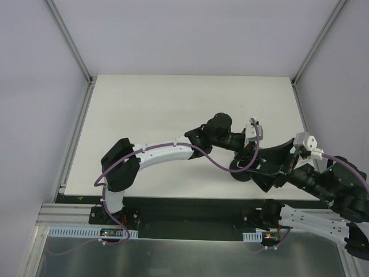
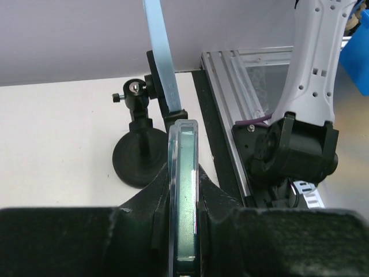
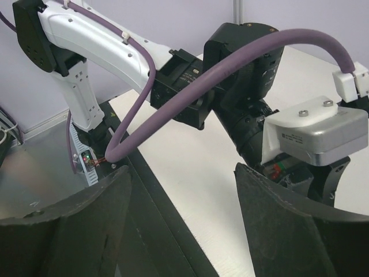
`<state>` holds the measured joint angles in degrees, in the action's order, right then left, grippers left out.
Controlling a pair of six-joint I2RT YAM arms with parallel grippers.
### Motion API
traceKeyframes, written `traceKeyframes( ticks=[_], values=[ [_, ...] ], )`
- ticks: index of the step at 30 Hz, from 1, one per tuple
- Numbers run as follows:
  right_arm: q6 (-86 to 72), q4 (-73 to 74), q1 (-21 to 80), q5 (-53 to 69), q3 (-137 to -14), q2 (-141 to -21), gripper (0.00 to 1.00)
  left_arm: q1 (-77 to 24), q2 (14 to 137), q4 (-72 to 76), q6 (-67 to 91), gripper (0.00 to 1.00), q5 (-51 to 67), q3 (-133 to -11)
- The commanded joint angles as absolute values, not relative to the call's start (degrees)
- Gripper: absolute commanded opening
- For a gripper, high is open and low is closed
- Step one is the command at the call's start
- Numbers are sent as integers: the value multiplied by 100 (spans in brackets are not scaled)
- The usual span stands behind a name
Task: Place the phone on the phone stand
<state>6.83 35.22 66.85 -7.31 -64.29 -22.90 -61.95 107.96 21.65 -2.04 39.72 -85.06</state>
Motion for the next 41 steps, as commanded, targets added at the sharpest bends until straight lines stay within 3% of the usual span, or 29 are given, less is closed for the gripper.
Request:
traceKeyframes(
  ticks=[1,7,8,9,12,13,19,23,28,34,36,37,41],
  values=[
    [519,3445,6680,-870,-6416,-2136,74,-6354,10933,2514,-18,0,3640,-8938],
    [431,3463,6671,-984,-6354,-2022,74,-6451,11030,2505,342,3,3217,-9017],
    [405,3463,6680,-1002,-6346,-1978,74,-6451,11030,2470,378,14,3199,-9035],
    [378,3445,6671,-1019,-6346,-1960,74,-6451,11030,2435,456,32,3164,-9087],
    [264,3445,6671,-1107,-6311,-1863,74,-6442,10881,2303,553,49,3085,-9027],
    [203,3445,6680,-1142,-6276,-1837,74,-6442,10733,2268,571,68,3059,-8974],
    [79,3454,6671,-1327,-6214,-1793,75,-6434,9635,2461,668,92,2866,-8052],
    [-219,3437,6680,-1546,-6196,-1898,79,-6320,8449,2434,545,94,1945,-6773],
    [-237,3086,6671,-1257,-6091,-2546,82,-6170,6059,2664,694,94,99,-4933],
    [-221,2980,6688,-1135,-6582,-4215,87,-6152,3834,109,1397,95,-2754,-4105],
    [-123,2534,6688,-810,-6400,-4359,90,-6152,3073,-515,1415,95,-2918,-3912],
    [-80,2105,6688,-695,-6259,-4438,99,-6144,2824,-623,1432,95,-2935,-3850],
    [384,1776,6680,-799,-6345,-4395,97,-6144,1803,-774,1328,98,-2385,-3866]
  ],
)
